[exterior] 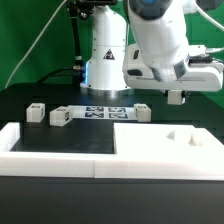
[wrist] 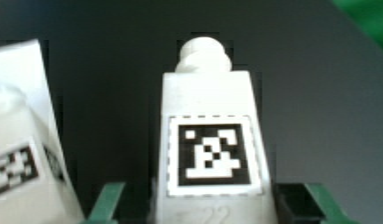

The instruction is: Assemble one leg

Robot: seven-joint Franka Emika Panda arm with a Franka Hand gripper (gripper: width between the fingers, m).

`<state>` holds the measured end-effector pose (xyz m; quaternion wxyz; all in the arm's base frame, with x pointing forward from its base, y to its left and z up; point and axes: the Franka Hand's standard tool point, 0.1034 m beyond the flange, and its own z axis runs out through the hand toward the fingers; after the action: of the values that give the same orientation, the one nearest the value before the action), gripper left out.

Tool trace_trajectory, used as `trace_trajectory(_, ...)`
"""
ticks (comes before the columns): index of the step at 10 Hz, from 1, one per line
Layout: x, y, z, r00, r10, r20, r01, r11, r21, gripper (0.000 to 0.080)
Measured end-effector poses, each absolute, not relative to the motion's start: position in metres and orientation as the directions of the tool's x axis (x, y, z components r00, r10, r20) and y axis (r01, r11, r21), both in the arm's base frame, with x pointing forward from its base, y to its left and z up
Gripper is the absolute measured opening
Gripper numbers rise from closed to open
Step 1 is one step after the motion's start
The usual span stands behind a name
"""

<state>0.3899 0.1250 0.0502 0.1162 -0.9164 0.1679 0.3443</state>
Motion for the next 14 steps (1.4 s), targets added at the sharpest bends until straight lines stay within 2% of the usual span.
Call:
trace_trajectory(3,0.400,0.114,0.059,0.839,-0.208,-0.503,-0.292,-0.952,-0.095,0.0292)
trace_trajectory(6,0.420,0.108,0.085,0.920,-0.179,-0.349,-0.229,-0.967,-0.108,0.0292)
trace_trajectory(7,0.426,0.106,0.088,0.929,-0.172,-0.327,-0.220,-0.969,-0.116,0.0292)
trace_trajectory(11,0.436,0.109,0.083,0.981,-0.194,-0.016,-0.194,-0.972,-0.130,0.0292)
trace_trajectory(12,0.433,0.112,0.080,0.990,-0.126,0.061,-0.118,-0.986,-0.114,0.0292)
trace_trajectory(14,0.438,0.127,0.089,0.979,-0.047,0.197,-0.025,-0.994,-0.110,0.0292)
